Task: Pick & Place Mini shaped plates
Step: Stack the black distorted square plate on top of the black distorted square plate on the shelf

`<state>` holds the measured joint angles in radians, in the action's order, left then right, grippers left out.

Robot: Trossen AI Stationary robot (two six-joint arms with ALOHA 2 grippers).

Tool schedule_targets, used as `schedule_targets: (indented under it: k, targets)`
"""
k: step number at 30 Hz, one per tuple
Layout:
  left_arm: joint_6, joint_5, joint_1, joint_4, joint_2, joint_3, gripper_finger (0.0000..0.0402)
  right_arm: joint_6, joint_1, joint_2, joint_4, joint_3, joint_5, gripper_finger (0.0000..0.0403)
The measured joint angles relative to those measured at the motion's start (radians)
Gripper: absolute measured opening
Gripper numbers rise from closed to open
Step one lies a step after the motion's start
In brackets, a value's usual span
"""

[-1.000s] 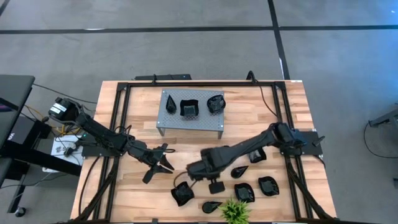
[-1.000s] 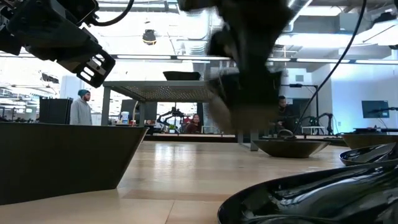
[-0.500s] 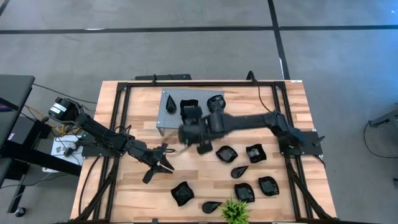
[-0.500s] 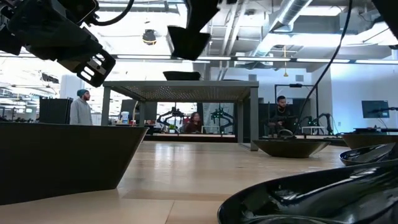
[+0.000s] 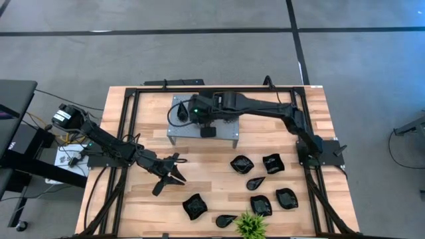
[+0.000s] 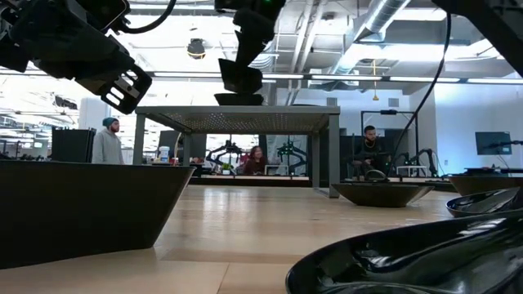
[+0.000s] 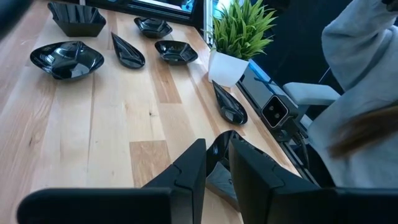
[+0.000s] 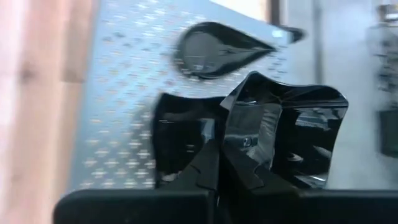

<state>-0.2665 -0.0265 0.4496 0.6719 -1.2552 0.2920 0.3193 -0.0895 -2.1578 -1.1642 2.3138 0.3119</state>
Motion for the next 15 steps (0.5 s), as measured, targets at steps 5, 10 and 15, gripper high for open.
schedule_targets:
  k: [5,10,15]
  targets:
    - [0.000,0.000,0.000,0.000,0.000,0.000,0.0072,-0.029,0.010,-0.008,-0.059,-0.005,-0.062,0.0002]
    - [0.000,0.000,0.000,0.002,0.000,0.000,0.0072,-0.036,0.022,-0.009,-0.043,-0.048,-0.008,0.0003]
    - [0.000,0.000,0.000,0.002,0.000,0.000,0.0072,0.022,0.022,-0.007,-0.019,-0.058,-0.015,0.0015]
